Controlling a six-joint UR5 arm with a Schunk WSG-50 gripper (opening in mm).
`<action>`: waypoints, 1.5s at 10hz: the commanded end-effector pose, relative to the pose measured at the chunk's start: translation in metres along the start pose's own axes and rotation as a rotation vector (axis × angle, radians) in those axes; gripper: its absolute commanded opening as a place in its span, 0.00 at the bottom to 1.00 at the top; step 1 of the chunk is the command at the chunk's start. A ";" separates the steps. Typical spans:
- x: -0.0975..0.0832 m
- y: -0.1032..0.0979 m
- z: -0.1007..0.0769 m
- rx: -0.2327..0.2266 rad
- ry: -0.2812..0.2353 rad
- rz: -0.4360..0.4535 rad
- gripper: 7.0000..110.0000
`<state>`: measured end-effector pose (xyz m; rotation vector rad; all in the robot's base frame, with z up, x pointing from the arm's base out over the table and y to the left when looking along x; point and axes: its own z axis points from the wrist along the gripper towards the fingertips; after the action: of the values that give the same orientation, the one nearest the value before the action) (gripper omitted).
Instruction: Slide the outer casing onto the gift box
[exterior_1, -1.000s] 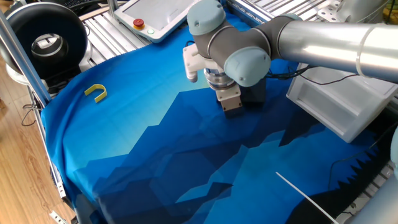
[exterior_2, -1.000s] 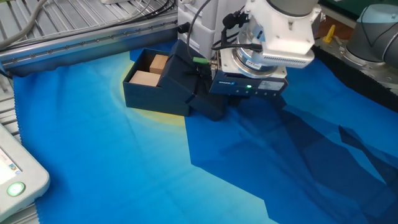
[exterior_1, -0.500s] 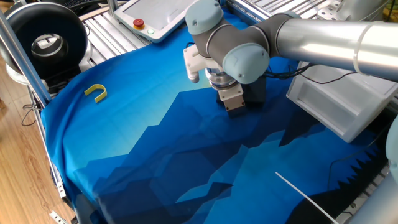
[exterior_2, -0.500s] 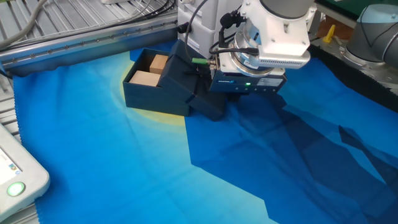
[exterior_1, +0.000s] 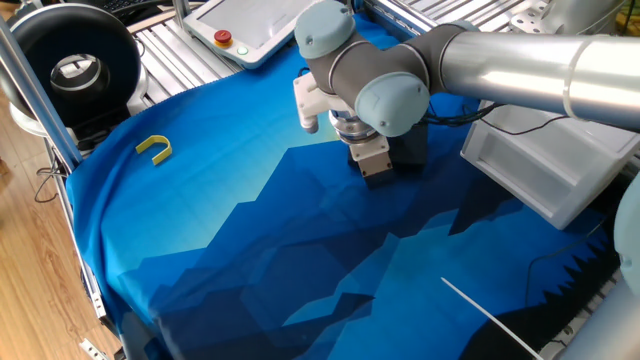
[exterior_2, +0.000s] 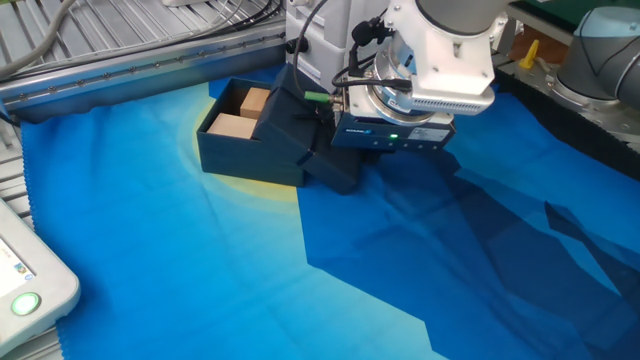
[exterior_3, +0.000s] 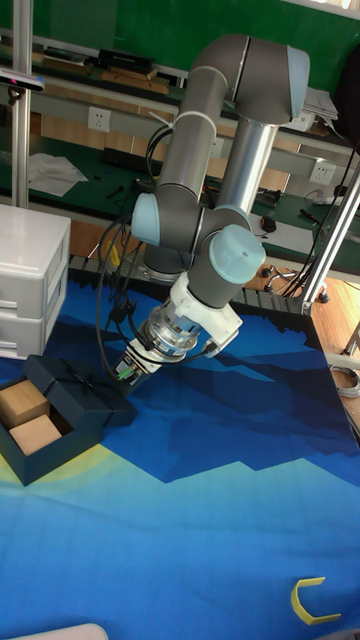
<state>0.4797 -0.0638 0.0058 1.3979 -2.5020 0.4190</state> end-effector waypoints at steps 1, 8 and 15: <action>0.000 -0.007 -0.003 0.014 0.010 0.025 0.00; 0.007 -0.014 -0.017 0.019 0.030 0.056 0.00; -0.019 0.010 0.000 -0.102 -0.055 0.122 0.00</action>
<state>0.4792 -0.0481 0.0080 1.2610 -2.5849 0.3088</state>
